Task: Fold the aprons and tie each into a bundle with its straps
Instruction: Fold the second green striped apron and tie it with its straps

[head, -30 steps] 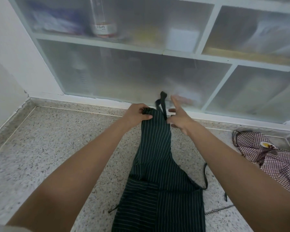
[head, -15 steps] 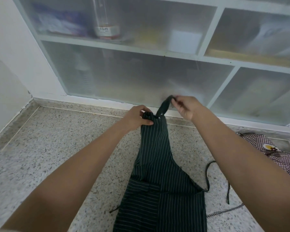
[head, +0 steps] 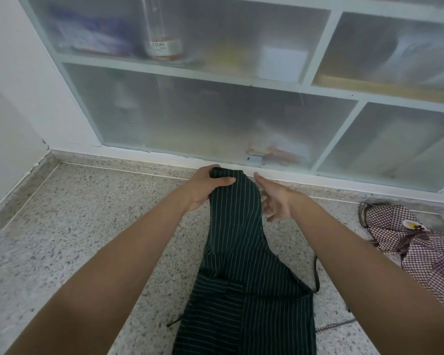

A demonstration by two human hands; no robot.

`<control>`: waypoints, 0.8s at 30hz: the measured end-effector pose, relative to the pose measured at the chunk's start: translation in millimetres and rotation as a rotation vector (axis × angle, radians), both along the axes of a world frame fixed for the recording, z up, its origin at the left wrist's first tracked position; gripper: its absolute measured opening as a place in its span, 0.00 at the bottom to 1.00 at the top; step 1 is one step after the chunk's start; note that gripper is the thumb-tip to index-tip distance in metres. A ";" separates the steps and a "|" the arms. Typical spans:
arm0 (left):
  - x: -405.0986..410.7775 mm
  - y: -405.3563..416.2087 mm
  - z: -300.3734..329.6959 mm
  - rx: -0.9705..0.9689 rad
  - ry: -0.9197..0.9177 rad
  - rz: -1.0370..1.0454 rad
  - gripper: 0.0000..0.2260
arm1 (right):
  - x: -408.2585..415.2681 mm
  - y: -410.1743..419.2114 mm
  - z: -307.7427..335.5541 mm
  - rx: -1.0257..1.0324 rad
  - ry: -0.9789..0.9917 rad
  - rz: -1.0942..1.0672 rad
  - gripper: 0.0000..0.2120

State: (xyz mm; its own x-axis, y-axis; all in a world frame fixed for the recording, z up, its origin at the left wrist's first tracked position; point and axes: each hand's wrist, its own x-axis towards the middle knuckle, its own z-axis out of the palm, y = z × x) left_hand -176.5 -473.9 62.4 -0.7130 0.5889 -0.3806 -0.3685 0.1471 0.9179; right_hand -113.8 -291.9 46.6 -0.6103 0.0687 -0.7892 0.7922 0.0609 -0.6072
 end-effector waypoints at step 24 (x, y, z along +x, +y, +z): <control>-11.0 0.4 -5.6 -0.100 0.141 0.405 0.13 | 3.4 -5.0 14.5 0.248 0.570 -0.209 0.24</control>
